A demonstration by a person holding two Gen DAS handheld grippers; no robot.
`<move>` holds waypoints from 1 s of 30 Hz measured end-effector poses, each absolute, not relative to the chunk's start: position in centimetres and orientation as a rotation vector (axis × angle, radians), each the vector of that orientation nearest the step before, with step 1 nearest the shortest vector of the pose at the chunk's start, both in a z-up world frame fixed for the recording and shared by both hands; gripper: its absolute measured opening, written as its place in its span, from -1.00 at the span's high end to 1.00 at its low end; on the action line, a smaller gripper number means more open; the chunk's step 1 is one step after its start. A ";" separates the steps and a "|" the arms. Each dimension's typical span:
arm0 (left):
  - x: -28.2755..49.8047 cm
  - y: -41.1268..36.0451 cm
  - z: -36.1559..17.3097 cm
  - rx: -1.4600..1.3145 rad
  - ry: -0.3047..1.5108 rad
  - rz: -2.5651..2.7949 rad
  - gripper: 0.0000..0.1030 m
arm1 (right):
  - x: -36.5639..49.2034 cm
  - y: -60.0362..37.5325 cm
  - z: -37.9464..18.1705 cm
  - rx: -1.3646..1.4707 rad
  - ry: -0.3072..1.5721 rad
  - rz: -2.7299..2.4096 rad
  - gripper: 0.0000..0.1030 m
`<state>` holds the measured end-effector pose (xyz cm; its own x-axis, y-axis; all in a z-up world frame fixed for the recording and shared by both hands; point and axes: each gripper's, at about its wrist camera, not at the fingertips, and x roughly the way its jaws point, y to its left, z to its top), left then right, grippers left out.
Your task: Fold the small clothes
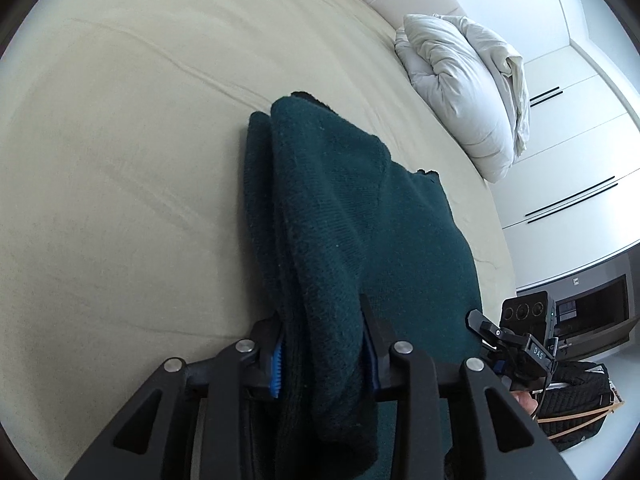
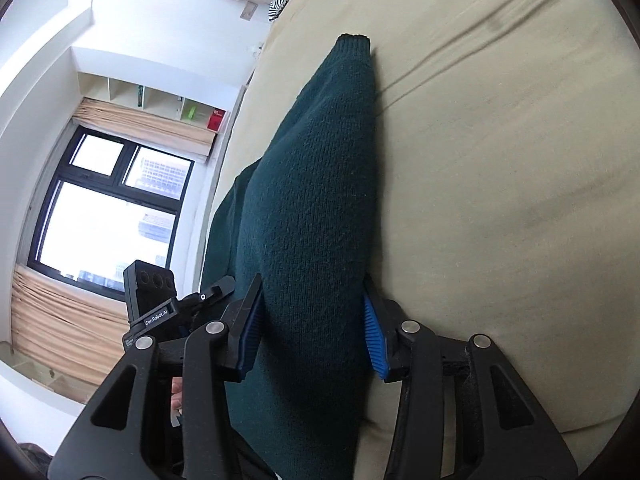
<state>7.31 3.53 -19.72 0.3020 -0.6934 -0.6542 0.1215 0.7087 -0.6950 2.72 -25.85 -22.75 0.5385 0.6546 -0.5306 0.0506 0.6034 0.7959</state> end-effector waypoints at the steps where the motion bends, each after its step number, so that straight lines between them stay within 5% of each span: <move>1: 7.0 3.8 -19.9 -0.592 1.141 -0.583 0.34 | 3.4 -26.2 -22.8 0.871 0.949 0.419 0.20; 30: 5.1 4.4 -19.6 -0.637 1.087 -0.537 0.27 | 2.1 -29.1 -20.0 0.789 0.962 0.424 0.09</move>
<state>5.14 4.44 -19.64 0.3727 -0.6795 -0.6319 0.0885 0.7039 -0.7047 2.05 -29.12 -20.02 0.5225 0.6401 -0.5632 0.0152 0.6535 0.7568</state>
